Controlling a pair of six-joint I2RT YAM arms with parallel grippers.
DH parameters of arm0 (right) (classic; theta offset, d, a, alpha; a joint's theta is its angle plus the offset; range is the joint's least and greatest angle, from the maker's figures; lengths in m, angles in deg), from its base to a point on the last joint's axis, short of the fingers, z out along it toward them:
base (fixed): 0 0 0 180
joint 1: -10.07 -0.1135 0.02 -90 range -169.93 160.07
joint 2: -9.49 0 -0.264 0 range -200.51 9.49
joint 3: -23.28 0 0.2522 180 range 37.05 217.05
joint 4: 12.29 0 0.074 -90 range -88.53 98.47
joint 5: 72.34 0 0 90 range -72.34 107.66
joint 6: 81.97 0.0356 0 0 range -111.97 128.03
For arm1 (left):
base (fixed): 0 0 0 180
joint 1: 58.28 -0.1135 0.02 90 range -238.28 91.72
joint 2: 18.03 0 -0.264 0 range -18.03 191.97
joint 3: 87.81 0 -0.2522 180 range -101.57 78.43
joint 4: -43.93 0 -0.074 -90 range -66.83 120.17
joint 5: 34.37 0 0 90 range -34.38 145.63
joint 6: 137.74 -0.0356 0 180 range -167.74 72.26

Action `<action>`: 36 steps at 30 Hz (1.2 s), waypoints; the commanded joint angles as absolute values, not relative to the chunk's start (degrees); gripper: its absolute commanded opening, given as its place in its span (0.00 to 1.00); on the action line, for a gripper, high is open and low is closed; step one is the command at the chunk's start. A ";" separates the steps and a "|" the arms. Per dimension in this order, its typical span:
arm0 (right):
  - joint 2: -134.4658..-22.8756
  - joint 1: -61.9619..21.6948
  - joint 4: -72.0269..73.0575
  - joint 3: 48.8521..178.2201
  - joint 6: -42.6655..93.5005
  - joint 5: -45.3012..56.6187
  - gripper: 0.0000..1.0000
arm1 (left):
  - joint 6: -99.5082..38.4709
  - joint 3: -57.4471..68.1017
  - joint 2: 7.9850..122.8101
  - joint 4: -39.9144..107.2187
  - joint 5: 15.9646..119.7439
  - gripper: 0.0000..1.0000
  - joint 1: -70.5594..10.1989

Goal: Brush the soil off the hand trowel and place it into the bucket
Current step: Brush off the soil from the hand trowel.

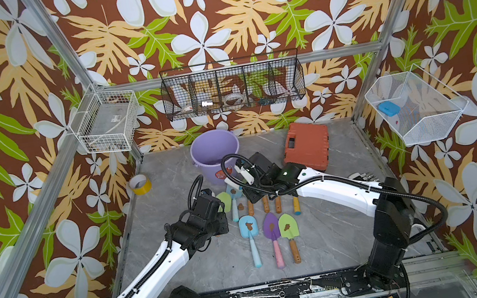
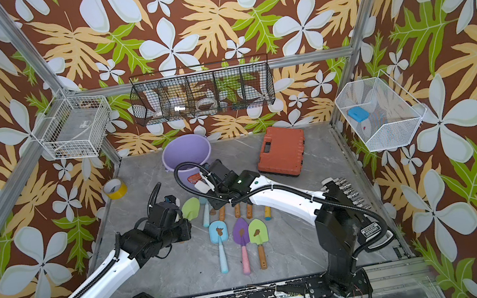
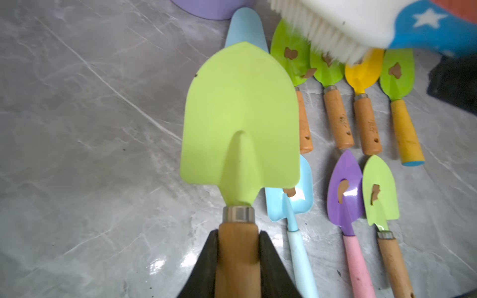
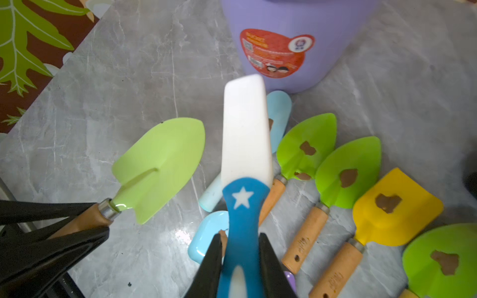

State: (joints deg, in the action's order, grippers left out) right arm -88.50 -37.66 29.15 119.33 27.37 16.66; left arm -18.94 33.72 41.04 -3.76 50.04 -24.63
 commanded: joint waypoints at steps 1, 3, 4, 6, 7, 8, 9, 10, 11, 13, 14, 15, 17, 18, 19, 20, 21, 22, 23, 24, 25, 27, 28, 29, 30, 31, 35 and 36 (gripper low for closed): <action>-82.16 -37.74 21.14 112.43 29.15 15.39 0.00 | -18.53 34.47 39.87 2.49 56.02 0.00 -24.74; -77.44 -37.71 16.65 106.64 30.47 14.23 0.00 | -16.86 37.79 36.69 10.63 65.88 0.00 -25.88; -75.15 -37.60 15.01 104.23 31.39 14.73 0.00 | -15.44 39.97 34.95 15.72 70.99 0.00 -27.02; -70.69 -36.89 10.95 99.13 33.43 14.65 0.00 | -8.93 45.66 32.49 28.56 82.17 0.00 -31.23; -68.83 -36.45 8.77 96.78 34.40 14.59 0.00 | -5.49 48.41 32.22 33.81 86.32 0.00 -33.24; -66.90 -36.09 6.50 94.12 35.54 14.50 0.00 | -1.13 51.32 32.25 40.58 90.86 0.00 -35.35; -64.69 -35.75 3.92 91.82 36.62 14.12 0.00 | 4.42 54.51 32.41 48.61 94.35 0.00 -36.79; -62.99 -35.36 2.15 90.10 37.74 14.18 0.00 | 9.18 57.13 32.59 55.45 96.69 0.00 -37.98; -61.51 -35.06 0.54 88.48 38.90 14.11 0.00 | 14.45 59.94 32.79 63.24 98.41 0.00 -38.68; -59.65 -34.81 -2.40 86.47 40.47 12.85 0.00 | 22.71 64.02 33.74 75.69 100.26 0.00 -39.55; -59.33 -34.69 -3.31 86.02 41.28 11.85 0.00 | 26.40 65.79 34.50 81.57 100.88 0.00 -39.92; -59.26 -34.74 -4.05 85.72 41.97 10.91 0.00 | 29.52 67.26 35.16 85.92 101.18 0.00 -40.30; -59.16 -34.75 -6.08 84.85 43.59 8.99 0.00 | 33.87 69.08 36.34 92.04 101.30 0.00 -41.11; -58.90 -34.73 -7.17 84.29 44.27 8.70 0.00 | 35.98 70.14 36.82 94.88 100.94 0.00 -41.66; -58.56 -34.76 -8.16 83.85 44.73 8.41 0.00 | 38.05 71.08 37.18 97.65 100.55 0.00 -42.30; -58.34 -34.71 -8.97 83.66 45.21 8.15 0.00 | 40.49 72.07 37.86 101.20 100.34 0.00 -43.13; -58.50 -34.69 -9.32 83.78 45.48 7.58 0.00 | 42.91 72.71 38.60 104.67 100.42 0.00 -43.77; -58.74 -34.73 -9.42 84.04 45.71 6.96 0.00 | 44.39 73.06 39.19 106.19 100.46 0.00 -44.31; -58.76 -34.73 -9.99 84.07 46.11 6.40 0.00 | 45.36 73.31 39.69 107.55 100.45 0.00 -44.86; -58.86 -34.72 -10.87 83.81 46.63 5.61 0.00 | 45.87 73.57 39.96 108.20 100.30 0.00 -45.20; -58.88 -34.74 -11.19 83.76 46.89 5.28 0.00 | 46.02 73.77 40.13 108.37 100.19 0.00 -45.48; -59.06 -34.76 -11.70 83.79 47.21 4.30 0.00 | 46.30 73.95 40.49 108.69 100.05 0.00 -45.86; -59.14 -34.75 -12.11 83.59 47.38 3.75 0.00 | 46.52 74.10 40.67 109.01 99.93 0.00 -45.95; -59.12 -34.73 -12.65 83.37 47.81 3.09 0.00 | 46.73 74.13 40.83 109.11 99.76 0.00 -46.06; -59.13 -34.72 -13.26 83.15 48.21 2.50 0.00 | 46.62 74.21 41.02 108.83 99.59 0.00 -46.23; -59.04 -34.79 -13.92 82.83 48.44 1.95 0.00 | 46.52 74.30 41.21 108.96 99.53 0.00 -46.44; -59.06 -34.85 -15.00 82.11 49.41 0.48 0.00 | 47.08 74.83 42.49 110.51 99.69 0.00 -47.40; -58.93 -35.02 -15.29 81.81 49.56 0.23 0.00 | 47.34 74.83 42.90 111.08 99.80 0.00 -47.56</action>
